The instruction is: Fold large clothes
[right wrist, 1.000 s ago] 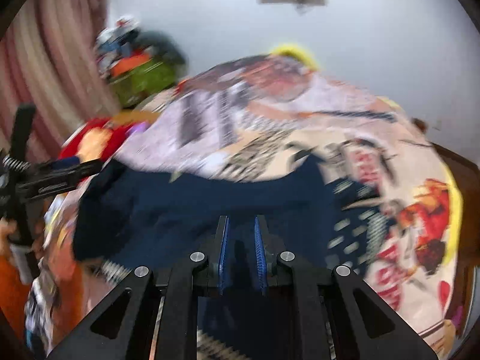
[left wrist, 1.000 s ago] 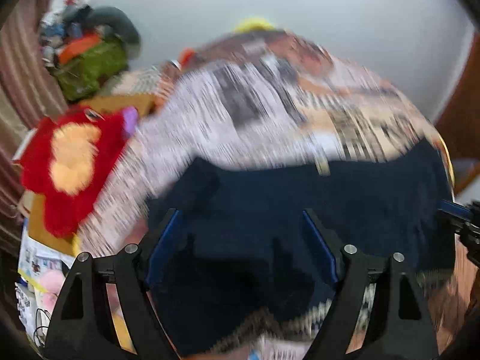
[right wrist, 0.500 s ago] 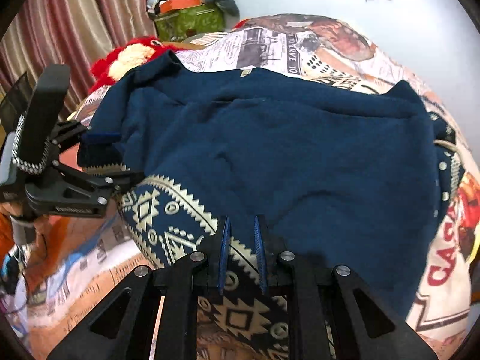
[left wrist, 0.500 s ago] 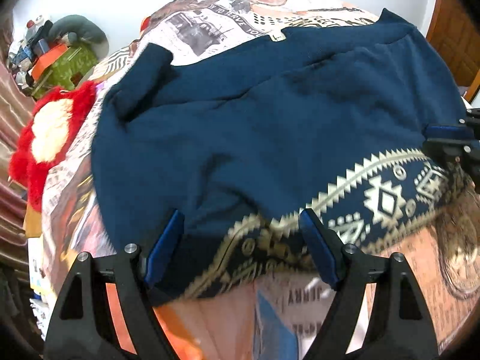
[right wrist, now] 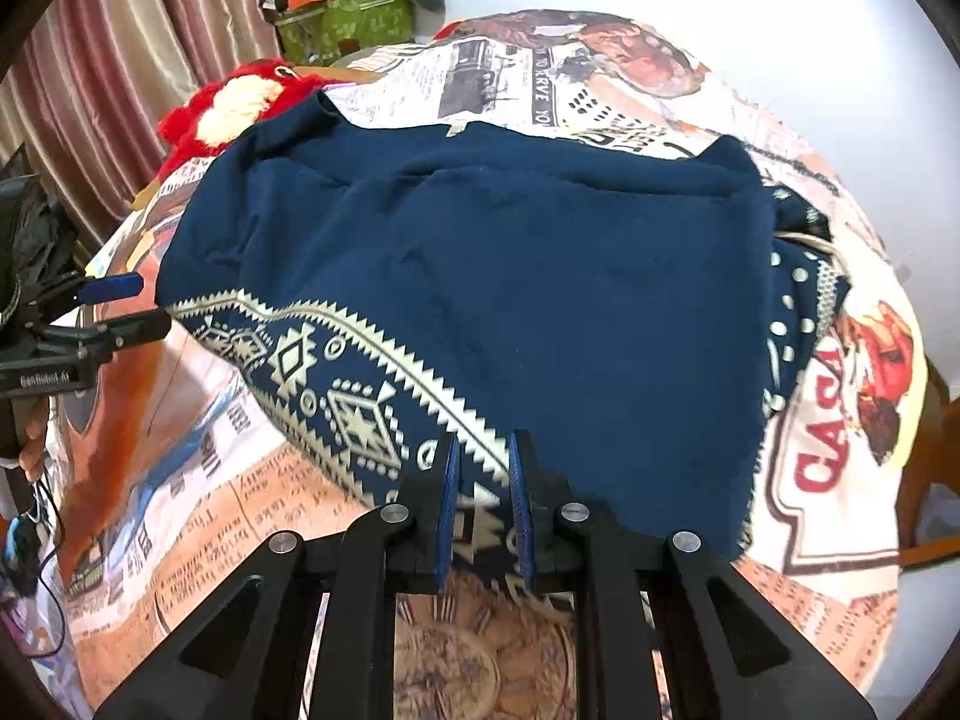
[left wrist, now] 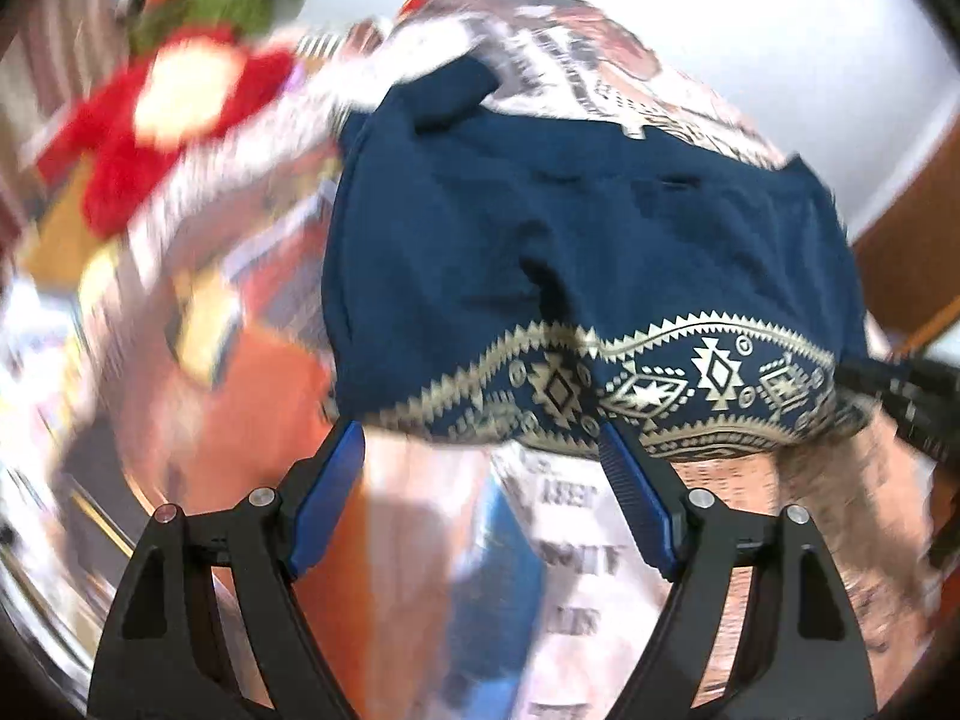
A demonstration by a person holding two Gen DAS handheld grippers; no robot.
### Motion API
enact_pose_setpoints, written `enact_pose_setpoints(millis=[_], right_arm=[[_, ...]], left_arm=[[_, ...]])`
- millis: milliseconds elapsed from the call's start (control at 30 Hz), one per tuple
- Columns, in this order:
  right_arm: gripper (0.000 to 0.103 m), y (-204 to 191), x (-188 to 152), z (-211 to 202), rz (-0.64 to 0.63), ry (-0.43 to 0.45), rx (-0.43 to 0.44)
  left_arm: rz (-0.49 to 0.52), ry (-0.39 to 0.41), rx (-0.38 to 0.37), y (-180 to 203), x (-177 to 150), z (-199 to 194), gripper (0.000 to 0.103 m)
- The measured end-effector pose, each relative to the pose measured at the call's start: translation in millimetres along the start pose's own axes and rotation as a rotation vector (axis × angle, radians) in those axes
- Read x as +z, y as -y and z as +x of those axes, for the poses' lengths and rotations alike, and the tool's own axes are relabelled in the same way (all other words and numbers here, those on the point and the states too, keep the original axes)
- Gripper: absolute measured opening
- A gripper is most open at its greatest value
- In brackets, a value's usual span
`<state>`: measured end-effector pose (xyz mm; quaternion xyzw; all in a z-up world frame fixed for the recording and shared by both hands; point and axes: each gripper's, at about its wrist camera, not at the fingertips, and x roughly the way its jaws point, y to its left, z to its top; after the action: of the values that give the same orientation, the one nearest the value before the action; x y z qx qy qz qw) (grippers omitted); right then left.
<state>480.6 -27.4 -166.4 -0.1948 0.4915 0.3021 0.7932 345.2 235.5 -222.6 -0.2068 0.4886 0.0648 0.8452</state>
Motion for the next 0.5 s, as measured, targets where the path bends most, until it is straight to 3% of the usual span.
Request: enact_pose_setpoints(millis=[267,367,500], right_arm=[[0.013,-5.8,-11.6,-9.1,-0.015,0.01,0.016],[0.013,0.9,-14.0,9.3,0.012,-0.038,0.014],[0.013,21.1,-17.3,21.7,0.122,-0.047,0.104]], left_arm=[[-0.403,-0.132,-0.299,-35.4,-29.9,46.0,0.08],[-0.49,-0.125,-0.343,-42.4,-28.4,63.5,0.08],[-0.59,-0.089,-0.428,-48.5,-21.7,79.5,0.08]])
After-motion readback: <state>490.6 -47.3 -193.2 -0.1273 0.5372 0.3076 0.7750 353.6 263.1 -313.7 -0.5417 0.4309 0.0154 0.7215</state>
